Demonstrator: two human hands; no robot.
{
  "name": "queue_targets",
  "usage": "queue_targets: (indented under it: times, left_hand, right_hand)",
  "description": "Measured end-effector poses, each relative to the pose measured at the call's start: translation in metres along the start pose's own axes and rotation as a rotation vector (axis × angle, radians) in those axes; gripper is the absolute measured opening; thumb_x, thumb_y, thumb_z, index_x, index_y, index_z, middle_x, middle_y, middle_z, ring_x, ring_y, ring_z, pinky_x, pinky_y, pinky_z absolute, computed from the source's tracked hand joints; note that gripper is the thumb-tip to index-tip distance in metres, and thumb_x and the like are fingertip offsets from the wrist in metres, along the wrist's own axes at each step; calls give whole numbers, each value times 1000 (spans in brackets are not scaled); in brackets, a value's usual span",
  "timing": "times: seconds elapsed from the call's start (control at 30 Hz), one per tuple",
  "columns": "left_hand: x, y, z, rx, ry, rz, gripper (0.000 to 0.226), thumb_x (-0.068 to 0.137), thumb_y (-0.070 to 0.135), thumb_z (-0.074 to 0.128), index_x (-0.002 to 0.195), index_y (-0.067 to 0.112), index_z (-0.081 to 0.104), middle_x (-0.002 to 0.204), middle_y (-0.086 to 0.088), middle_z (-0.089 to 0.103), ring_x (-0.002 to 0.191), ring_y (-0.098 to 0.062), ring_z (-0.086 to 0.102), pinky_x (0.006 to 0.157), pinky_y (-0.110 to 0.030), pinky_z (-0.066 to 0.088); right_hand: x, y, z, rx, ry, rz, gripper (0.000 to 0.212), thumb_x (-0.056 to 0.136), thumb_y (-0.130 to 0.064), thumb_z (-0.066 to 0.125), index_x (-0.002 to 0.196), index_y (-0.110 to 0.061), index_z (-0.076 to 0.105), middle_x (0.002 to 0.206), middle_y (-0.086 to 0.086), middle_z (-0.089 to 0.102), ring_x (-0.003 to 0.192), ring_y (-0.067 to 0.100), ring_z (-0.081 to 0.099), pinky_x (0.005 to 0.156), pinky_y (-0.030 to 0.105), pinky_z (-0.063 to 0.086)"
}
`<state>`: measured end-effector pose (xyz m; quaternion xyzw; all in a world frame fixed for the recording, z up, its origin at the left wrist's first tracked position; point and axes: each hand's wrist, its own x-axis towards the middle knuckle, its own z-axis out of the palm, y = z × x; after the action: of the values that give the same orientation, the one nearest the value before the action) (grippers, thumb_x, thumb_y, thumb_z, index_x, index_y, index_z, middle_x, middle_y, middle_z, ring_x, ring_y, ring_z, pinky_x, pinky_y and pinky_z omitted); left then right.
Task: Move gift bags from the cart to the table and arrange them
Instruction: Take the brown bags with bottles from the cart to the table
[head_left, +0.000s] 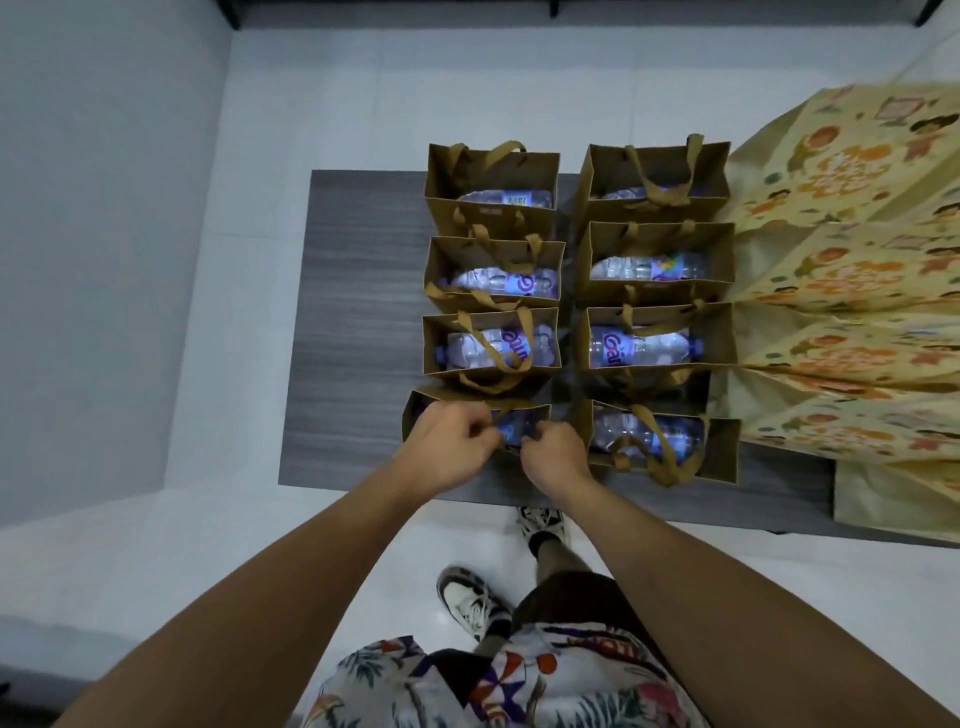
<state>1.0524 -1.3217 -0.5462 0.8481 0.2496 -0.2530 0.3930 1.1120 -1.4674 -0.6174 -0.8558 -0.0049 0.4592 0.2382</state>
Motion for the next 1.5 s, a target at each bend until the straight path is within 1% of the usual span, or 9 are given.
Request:
queue_targets:
  times: [0.2, 0.33, 0.43, 0.63, 0.83, 0.97, 1.13, 1.33, 1.5]
  left_hand:
    - [0, 7, 13, -22, 12, 2, 34, 93, 20, 60, 61, 25, 51, 63, 7, 53, 65, -10, 53, 59, -26, 36]
    - [2, 11, 16, 44, -5, 19, 30, 92, 24, 59, 63, 24, 50, 71, 1, 60, 74, -20, 58, 67, -35, 50]
    - [1, 8, 12, 66, 21, 13, 20, 95, 23, 57, 76, 16, 59, 78, -2, 62, 76, -21, 60, 71, -40, 53]
    - [-8, -1, 9, 193, 65, 32, 10, 101, 24, 55, 99, 16, 62, 98, -2, 61, 87, -16, 57, 72, -24, 39]
    - [-37, 5, 8, 205, 148, 147, 41, 94, 24, 64, 134, 18, 58, 130, -7, 60, 117, -26, 55, 95, -35, 49]
    - [-65, 16, 8, 254, 148, 246, 41, 95, 27, 63, 134, 18, 58, 132, -6, 59, 121, -26, 54, 100, -39, 49]
    - [-108, 31, 22, 388, 130, 393, 51, 97, 29, 60, 146, 19, 48, 146, -4, 49, 134, -24, 43, 111, -36, 37]
    - [-161, 95, 72, 521, 92, 661, 47, 95, 34, 61, 138, 19, 54, 138, -6, 55, 124, -28, 51, 104, -42, 45]
    - [-217, 170, 153, 651, -51, 968, 47, 96, 34, 58, 139, 13, 54, 131, -9, 58, 121, -29, 53, 95, -37, 47]
  right_hand:
    - [3, 7, -6, -82, 74, 44, 31, 96, -22, 51, 116, -6, 68, 121, 19, 59, 110, 38, 59, 89, 36, 48]
    - [7, 10, -7, -113, 76, 44, 31, 97, -26, 49, 114, -10, 68, 119, 17, 60, 103, 36, 61, 76, 33, 43]
    - [6, 11, -6, -107, 75, 46, 29, 99, -26, 48, 115, -10, 68, 118, 15, 59, 100, 34, 60, 73, 31, 40]
    - [0, 15, -1, -89, 41, 16, 27, 95, -25, 53, 116, -13, 65, 117, 14, 60, 102, 33, 59, 75, 32, 42]
    - [-34, 18, -7, -74, 108, -68, 24, 93, -33, 60, 115, -22, 63, 119, 8, 61, 107, 31, 60, 79, 33, 46]
    - [-74, 22, -14, -88, 200, -124, 44, 90, -41, 64, 132, -25, 60, 131, 5, 60, 117, 30, 58, 92, 35, 49]
    - [-150, 54, -21, -76, 363, -157, 44, 92, -38, 66, 133, -24, 57, 133, 6, 56, 124, 29, 52, 102, 37, 47]
    - [-260, 137, -31, 64, 610, -43, 60, 93, -39, 66, 146, -18, 48, 143, 12, 50, 132, 34, 46, 108, 42, 42]
    - [-349, 224, -31, 172, 808, 105, 57, 94, -39, 63, 143, -15, 49, 139, 12, 54, 128, 33, 49, 104, 40, 42]
